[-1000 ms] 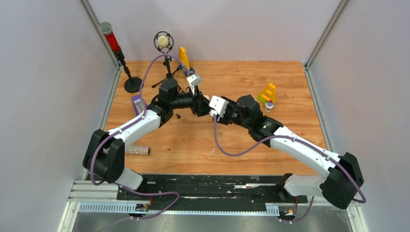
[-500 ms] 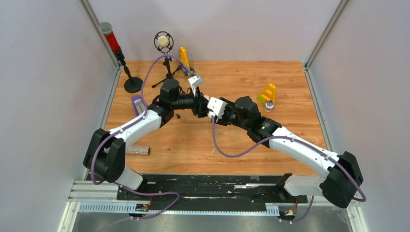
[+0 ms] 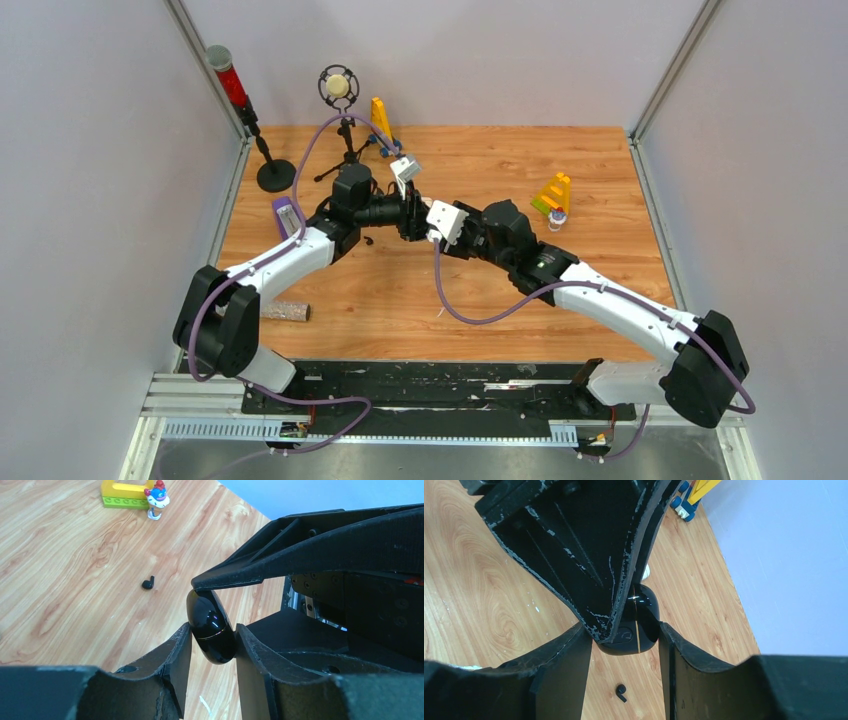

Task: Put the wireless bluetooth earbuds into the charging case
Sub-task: Pick up the charging case at the center of the board.

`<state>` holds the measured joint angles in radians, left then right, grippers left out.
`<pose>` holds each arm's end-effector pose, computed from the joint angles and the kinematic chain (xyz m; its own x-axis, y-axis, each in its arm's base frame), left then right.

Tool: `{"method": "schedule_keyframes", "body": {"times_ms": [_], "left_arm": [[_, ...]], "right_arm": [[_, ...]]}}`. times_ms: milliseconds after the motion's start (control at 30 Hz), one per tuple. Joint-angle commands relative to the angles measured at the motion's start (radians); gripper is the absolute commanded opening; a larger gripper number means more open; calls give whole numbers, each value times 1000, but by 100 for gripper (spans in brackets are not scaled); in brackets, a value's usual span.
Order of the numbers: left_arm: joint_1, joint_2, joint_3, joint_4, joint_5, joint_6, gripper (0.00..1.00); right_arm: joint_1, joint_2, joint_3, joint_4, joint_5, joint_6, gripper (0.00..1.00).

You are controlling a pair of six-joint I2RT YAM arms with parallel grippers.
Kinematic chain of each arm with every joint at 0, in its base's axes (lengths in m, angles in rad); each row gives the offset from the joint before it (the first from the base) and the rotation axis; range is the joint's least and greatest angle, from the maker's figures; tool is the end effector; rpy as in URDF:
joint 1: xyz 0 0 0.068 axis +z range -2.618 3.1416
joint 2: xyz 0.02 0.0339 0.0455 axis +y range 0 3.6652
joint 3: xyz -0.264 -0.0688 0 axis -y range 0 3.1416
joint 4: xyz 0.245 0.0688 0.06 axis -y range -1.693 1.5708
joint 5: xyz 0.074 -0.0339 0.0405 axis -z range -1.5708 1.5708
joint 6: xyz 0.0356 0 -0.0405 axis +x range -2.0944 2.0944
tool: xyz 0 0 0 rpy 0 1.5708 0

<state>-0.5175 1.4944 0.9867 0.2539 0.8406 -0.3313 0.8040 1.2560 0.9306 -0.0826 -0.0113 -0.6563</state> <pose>0.2804 -0.1901 0.2855 -0.5175 0.0450 -0.8545 0.8337 0.2512 -0.4917 0.2011 0.2093 0.2996 0.2257 -0.6452 -0.7300 -0.7442 0.3694 -0.5566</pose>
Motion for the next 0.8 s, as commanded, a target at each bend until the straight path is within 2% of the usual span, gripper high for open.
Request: {"method": "schedule_keyframes", "body": {"times_ms": [0,67,200,367,467,567,633,767], "left_arm": [[-7,4,35,13,35,12,42],[-7,3,35,14,46,16,37],[-7,-10,39,-9,59,59,35],[-7,-45,44,-68,119,154,35],[-6,-64,57,-144,202,253,35],[-4,-90,72,-227,259,371,35],[-3,-105,69,-278,299,410,35],[-3,-128,52,-281,372,441,34]], "right_arm": [[3,0,48,73,59,0,39],[4,0,55,73,61,2,44],[4,-23,68,39,30,6,59],[-9,-93,97,-78,-147,36,67],[-54,-141,124,-183,-317,46,72],[-123,-202,153,-287,-486,49,74],[-182,-240,160,-314,-569,69,77],[-292,-273,149,-330,-692,82,81]]}}
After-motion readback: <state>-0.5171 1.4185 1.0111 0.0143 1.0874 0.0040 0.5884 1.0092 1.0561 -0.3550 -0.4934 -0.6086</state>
